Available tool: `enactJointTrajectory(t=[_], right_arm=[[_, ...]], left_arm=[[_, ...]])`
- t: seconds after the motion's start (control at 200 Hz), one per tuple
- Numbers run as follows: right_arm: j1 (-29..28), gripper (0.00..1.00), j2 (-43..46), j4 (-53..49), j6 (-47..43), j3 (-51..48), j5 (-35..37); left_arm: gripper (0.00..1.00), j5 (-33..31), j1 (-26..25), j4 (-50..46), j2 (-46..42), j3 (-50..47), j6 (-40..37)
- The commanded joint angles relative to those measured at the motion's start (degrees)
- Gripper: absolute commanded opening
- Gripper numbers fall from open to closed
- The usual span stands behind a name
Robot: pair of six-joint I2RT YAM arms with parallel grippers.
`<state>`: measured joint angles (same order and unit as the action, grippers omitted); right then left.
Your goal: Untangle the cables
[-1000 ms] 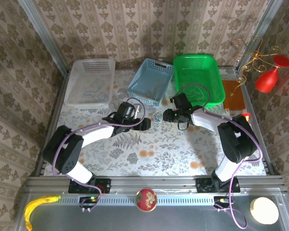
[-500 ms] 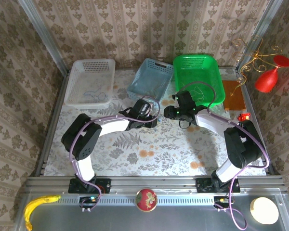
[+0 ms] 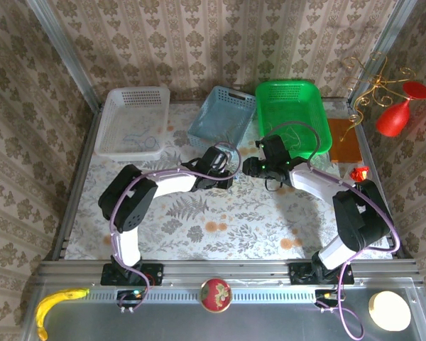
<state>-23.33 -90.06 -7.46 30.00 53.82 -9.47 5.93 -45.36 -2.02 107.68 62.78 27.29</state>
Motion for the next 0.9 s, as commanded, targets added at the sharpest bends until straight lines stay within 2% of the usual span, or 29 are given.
enactJointTrajectory(t=[0.0,0.17,0.285,0.35,0.64,0.895], right_arm=[[0.5,0.37,1.9,0.9,0.4,-0.8,-0.9],[0.5,0.37,2.0,1.0,0.5,-0.6,-1.5],[0.5,0.37,1.7,1.1,0.5,-0.4,-2.0],[0.5,0.37,1.5,1.2,0.6,-0.5,-2.3],[0.4,0.37,0.9,1.7,0.9,-0.1,-3.7],[0.0,0.39,1.1,3.5,1.3,-1.0,-7.3]], left_arm=[[0.22,-0.7,-0.3,-1.6,1.4,1.6,-0.7],[0.19,-0.5,-0.3,-1.5,2.0,1.6,-0.7],[0.28,-0.5,-0.3,-1.4,2.2,1.6,-0.6],[0.28,-0.4,-0.4,-1.4,2.2,1.5,-0.7],[0.00,0.2,-0.4,-2.4,0.4,1.5,-1.1],[0.00,2.6,-0.4,-8.6,-8.2,1.8,-2.8]])
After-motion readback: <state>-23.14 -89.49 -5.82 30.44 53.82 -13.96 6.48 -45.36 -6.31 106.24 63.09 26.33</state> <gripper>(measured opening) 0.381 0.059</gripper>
